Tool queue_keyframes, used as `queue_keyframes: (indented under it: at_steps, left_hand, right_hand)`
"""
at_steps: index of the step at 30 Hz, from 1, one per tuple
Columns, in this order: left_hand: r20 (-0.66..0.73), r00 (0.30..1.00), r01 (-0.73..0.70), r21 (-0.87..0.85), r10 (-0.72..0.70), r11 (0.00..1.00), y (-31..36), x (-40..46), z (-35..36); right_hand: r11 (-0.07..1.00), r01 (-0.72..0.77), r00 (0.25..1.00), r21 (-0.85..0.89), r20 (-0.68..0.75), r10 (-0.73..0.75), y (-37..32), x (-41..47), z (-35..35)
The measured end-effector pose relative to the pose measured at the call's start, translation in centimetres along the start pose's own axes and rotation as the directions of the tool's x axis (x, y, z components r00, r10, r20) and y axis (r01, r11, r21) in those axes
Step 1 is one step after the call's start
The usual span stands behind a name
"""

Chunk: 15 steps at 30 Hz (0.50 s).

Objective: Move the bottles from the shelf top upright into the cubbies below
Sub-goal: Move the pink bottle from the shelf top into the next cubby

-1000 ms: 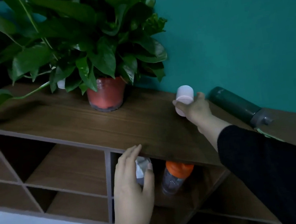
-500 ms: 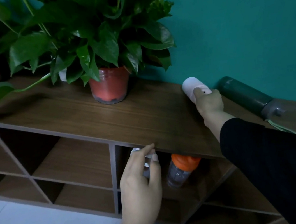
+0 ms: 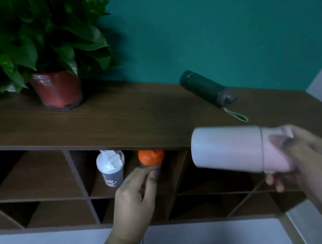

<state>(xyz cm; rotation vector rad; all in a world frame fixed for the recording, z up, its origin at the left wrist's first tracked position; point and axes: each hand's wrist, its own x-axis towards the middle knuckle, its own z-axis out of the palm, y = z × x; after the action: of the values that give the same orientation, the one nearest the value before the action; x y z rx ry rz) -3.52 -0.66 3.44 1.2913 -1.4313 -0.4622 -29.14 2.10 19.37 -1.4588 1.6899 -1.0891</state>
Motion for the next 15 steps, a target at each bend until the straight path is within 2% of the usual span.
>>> queue_keyframes:
  at_steps: [5,7,10,13,15]
  left_hand:
    - [0.173,0.981,0.071,0.111,-0.09,0.991,-0.6,-0.7,3.2]
    - [0.254,0.952,0.131,0.169,-0.171,0.977,-1.4,-0.9,4.4]
    - [0.326,0.894,0.208,0.306,-0.308,0.929,-3.2,-1.2,5.7]
    - [0.356,0.854,0.241,0.377,-0.38,0.894,-4.3,-1.1,6.3]
    - [0.363,0.852,0.226,0.396,-0.378,0.89,-4.9,-0.9,6.5]
  right_hand:
    - [0.931,-0.239,0.968,-0.277,0.004,0.25,7.5,-0.8,-0.4]
    - [0.89,-0.278,0.957,-0.361,-0.023,0.29,10.9,1.1,0.7]
    - [0.841,-0.253,0.956,-0.479,0.011,0.294,14.3,4.7,3.0]
    - [0.823,-0.187,0.968,-0.536,0.043,0.248,16.9,8.5,5.2]
    - [0.786,-0.154,0.967,-0.599,0.071,0.244,18.0,10.7,6.7]
